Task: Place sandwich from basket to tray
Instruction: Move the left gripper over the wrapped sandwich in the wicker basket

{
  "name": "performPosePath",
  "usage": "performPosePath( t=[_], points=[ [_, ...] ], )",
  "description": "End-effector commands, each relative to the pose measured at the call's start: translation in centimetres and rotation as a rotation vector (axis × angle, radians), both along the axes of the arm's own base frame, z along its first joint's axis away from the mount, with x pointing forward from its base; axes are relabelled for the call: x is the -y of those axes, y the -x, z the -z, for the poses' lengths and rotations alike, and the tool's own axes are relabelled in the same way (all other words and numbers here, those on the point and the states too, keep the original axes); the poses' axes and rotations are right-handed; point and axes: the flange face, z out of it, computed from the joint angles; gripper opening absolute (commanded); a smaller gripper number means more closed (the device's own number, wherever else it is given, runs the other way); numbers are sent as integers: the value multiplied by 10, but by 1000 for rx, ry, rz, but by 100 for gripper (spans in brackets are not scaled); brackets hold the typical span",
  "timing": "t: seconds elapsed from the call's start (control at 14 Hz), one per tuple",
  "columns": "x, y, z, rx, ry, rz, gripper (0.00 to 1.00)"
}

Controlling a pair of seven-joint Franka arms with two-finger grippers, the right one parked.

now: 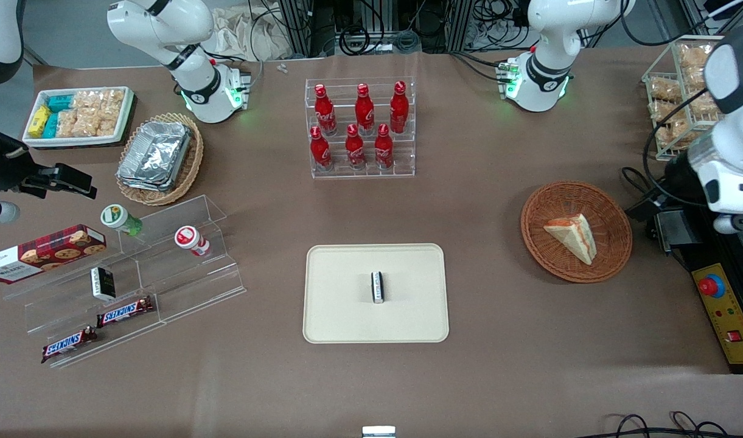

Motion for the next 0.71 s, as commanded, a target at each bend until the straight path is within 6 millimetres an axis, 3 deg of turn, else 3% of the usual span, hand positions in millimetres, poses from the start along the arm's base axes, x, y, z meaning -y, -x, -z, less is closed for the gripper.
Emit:
performPosePath(
  t=[0.0, 0.21, 0.64],
  points=[
    [-1, 20, 33, 26, -15, -44, 100],
    [-1, 48, 71, 65, -21, 10, 100],
    [-3, 50, 102, 68, 18, 32, 100]
  ],
)
